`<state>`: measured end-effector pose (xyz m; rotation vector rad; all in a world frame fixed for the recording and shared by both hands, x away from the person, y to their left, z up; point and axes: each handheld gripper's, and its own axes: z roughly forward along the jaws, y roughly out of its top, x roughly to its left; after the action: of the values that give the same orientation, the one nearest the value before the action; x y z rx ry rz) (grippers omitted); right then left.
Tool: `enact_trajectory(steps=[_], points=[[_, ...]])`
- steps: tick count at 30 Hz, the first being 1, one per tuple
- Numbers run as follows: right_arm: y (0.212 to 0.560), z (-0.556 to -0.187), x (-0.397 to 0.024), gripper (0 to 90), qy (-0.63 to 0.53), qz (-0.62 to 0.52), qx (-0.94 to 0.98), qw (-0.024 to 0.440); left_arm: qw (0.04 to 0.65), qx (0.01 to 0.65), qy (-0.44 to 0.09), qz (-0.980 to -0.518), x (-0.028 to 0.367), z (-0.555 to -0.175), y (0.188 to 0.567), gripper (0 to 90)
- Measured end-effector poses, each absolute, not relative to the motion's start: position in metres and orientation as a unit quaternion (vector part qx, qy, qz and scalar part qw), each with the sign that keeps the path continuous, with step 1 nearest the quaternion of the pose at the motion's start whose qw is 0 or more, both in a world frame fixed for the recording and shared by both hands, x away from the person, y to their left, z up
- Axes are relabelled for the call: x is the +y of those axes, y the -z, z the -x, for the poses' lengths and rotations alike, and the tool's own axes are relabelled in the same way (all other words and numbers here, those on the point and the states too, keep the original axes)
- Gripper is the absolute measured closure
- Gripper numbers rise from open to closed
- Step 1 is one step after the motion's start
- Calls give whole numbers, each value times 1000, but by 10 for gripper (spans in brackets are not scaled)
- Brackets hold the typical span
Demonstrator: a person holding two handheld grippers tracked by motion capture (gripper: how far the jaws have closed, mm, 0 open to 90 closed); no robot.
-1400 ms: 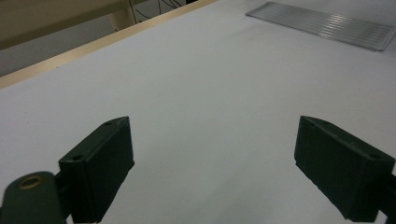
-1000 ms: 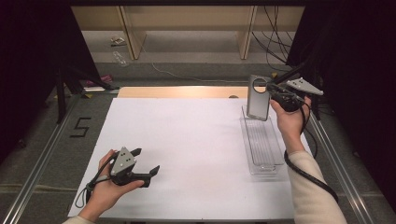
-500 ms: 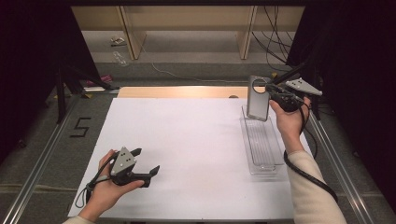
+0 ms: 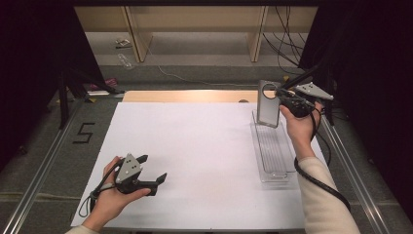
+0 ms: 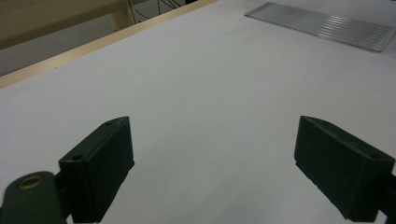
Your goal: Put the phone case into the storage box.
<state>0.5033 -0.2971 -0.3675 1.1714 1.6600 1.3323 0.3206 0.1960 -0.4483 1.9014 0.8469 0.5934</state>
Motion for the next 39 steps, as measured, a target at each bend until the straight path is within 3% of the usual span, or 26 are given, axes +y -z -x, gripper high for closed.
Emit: enact_trajectory(steps=[39], points=[[381, -519, -294, 820, -485, -463, 660, 339, 472, 343, -238, -777, 194, -321, 448, 114]])
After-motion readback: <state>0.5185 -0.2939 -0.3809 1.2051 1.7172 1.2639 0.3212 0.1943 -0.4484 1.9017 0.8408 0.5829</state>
